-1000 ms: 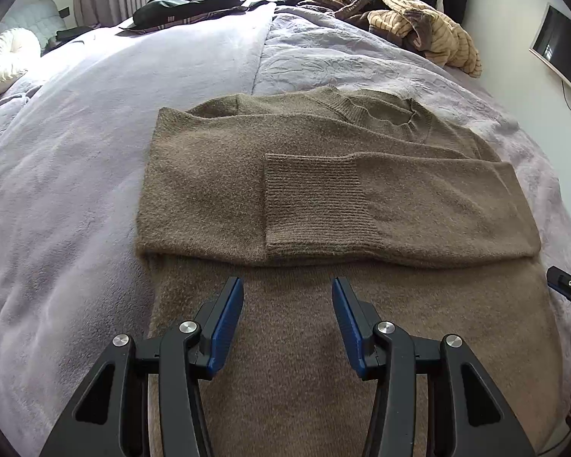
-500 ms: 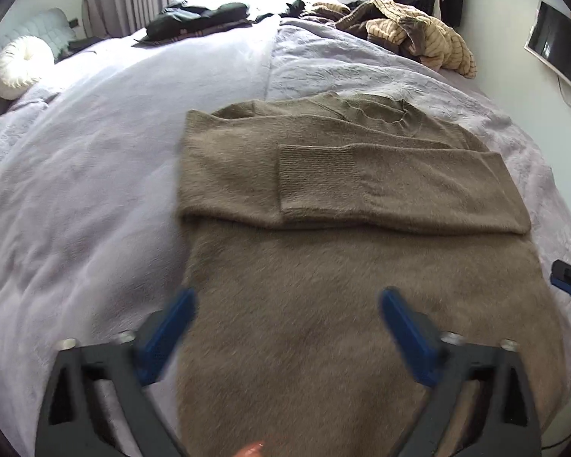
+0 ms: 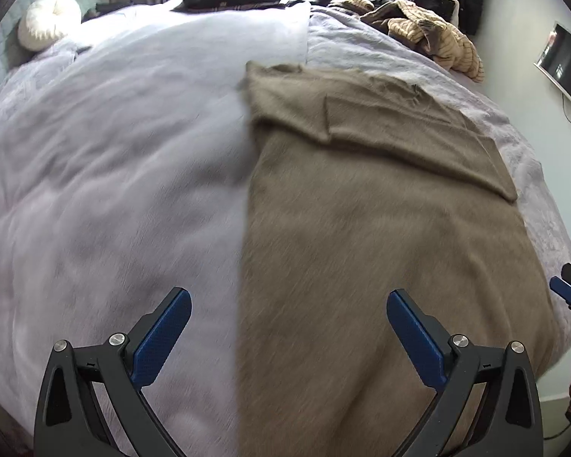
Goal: Fold small clothes
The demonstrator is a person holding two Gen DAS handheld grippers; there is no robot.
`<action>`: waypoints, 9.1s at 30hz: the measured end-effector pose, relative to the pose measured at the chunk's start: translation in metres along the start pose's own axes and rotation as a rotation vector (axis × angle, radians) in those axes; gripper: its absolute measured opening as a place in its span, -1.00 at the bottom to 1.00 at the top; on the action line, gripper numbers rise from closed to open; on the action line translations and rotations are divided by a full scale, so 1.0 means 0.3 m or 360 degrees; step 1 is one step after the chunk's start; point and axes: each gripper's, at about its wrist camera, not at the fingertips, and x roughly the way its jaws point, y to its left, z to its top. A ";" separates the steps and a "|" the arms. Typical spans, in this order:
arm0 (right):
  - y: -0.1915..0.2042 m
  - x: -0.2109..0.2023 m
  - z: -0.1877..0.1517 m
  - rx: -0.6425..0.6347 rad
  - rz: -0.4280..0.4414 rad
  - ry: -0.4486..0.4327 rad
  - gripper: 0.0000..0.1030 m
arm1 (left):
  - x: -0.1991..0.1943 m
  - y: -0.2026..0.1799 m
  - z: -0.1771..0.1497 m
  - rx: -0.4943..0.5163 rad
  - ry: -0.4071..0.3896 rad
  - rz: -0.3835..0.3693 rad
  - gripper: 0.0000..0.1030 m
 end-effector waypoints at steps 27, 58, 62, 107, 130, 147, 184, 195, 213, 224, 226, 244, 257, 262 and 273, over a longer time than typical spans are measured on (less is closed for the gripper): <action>-0.176 -0.087 -0.393 0.0144 0.0432 0.0096 0.56 | -0.111 -0.039 -0.343 0.0081 0.0103 -0.0467 1.00; -0.087 -0.099 -0.219 0.0392 0.1392 -0.0068 -0.76 | -0.247 -0.006 -0.125 -0.0110 -0.0157 -0.0946 -0.67; -0.016 -0.105 -0.051 0.0331 0.1470 -0.0128 -0.76 | -0.286 -0.025 0.033 -0.0071 -0.0274 -0.0946 -0.67; -0.066 0.563 0.755 0.0341 0.0680 0.0040 0.03 | 0.397 -0.131 0.805 0.0067 -0.0233 -0.0483 0.79; -0.319 0.310 0.478 0.0392 0.0566 0.0065 0.29 | 0.293 0.121 0.468 -0.0047 0.0095 -0.0646 0.79; -0.285 0.380 0.396 0.0280 0.0528 0.0307 -0.89 | 0.331 0.077 0.438 -0.0042 0.0256 -0.0840 -0.75; -0.085 0.457 0.577 0.0131 0.0092 0.0029 -0.78 | 0.423 -0.065 0.696 0.0070 -0.0044 -0.0172 -0.83; -0.202 0.460 0.519 0.0270 0.0130 0.0053 -0.89 | 0.407 0.051 0.650 -0.0045 -0.0016 -0.0257 -0.83; 0.315 0.656 0.026 0.0404 0.0829 0.0545 0.34 | 0.190 0.122 0.333 -0.0001 -0.0031 -0.0352 0.83; 0.357 0.688 0.039 0.0549 0.0810 0.0355 0.34 | 0.256 0.112 0.380 -0.0045 0.0027 -0.0632 0.54; 0.353 0.708 0.043 0.0606 0.0806 0.0342 0.25 | 0.298 0.098 0.394 -0.0050 0.0122 -0.0676 -0.09; 0.401 0.688 0.035 0.0292 0.0637 0.0590 -0.78 | 0.223 0.176 0.311 0.0006 0.0090 -0.0550 -0.87; 0.307 0.536 0.314 0.0009 0.0330 0.0143 -0.55 | 0.265 0.076 0.666 0.0038 -0.0158 -0.0344 1.00; 0.194 0.607 0.277 0.0239 0.0387 0.0194 -0.62 | 0.392 -0.003 0.755 0.0069 -0.0043 -0.0302 0.95; 0.155 0.615 0.259 0.0196 0.0412 0.0180 -0.68 | 0.518 0.015 0.769 0.0096 0.0027 -0.0206 -0.80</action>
